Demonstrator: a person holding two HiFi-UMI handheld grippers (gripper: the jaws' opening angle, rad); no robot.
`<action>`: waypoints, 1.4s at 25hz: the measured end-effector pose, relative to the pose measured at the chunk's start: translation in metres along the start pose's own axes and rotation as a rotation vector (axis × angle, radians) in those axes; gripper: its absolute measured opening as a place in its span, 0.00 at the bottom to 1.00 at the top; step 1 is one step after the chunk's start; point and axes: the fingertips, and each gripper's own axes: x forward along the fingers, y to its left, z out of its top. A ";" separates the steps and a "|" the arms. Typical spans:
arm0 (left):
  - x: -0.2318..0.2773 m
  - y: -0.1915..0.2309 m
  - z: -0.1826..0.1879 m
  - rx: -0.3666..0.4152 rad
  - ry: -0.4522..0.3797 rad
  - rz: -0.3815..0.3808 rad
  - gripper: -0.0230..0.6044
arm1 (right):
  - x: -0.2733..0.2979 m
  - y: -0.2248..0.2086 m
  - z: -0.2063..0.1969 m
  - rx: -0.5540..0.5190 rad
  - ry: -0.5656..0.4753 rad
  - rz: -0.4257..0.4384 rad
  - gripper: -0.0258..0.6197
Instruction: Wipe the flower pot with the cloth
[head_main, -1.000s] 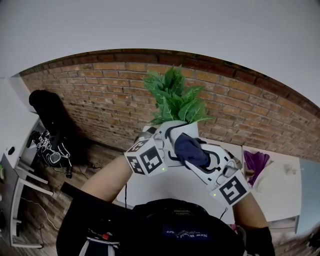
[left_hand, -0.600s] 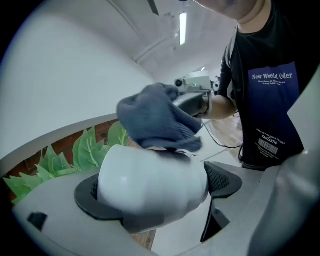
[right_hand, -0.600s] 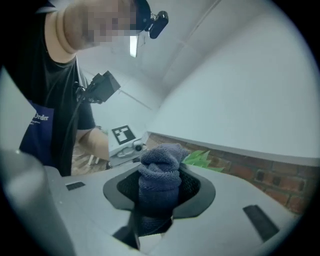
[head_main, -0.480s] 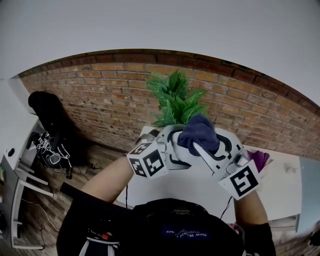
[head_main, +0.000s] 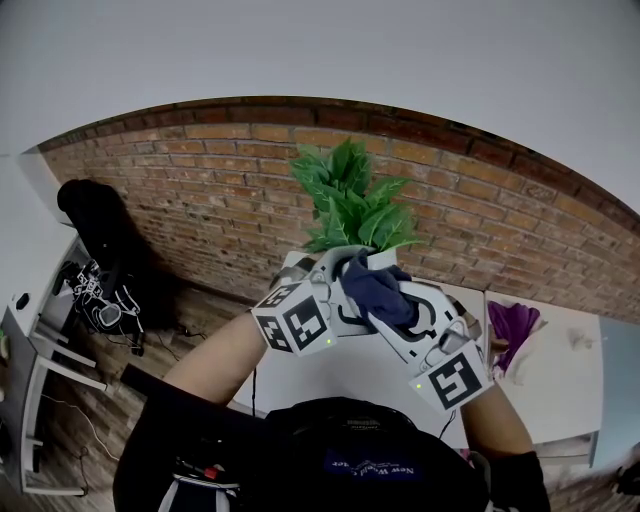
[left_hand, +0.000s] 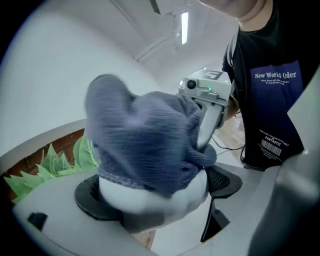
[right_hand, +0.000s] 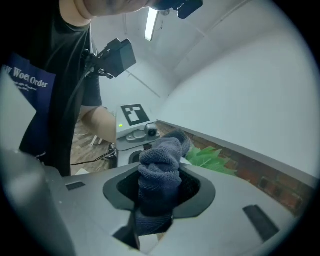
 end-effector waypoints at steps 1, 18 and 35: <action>0.000 0.003 0.000 0.006 0.004 0.014 0.88 | -0.004 0.006 -0.004 0.007 0.000 0.022 0.24; -0.001 -0.018 0.022 0.018 -0.105 -0.079 0.88 | -0.016 -0.074 0.017 0.217 -0.177 -0.216 0.24; -0.006 0.007 0.016 -0.047 -0.107 0.020 0.88 | -0.033 -0.009 -0.011 0.278 -0.118 -0.002 0.24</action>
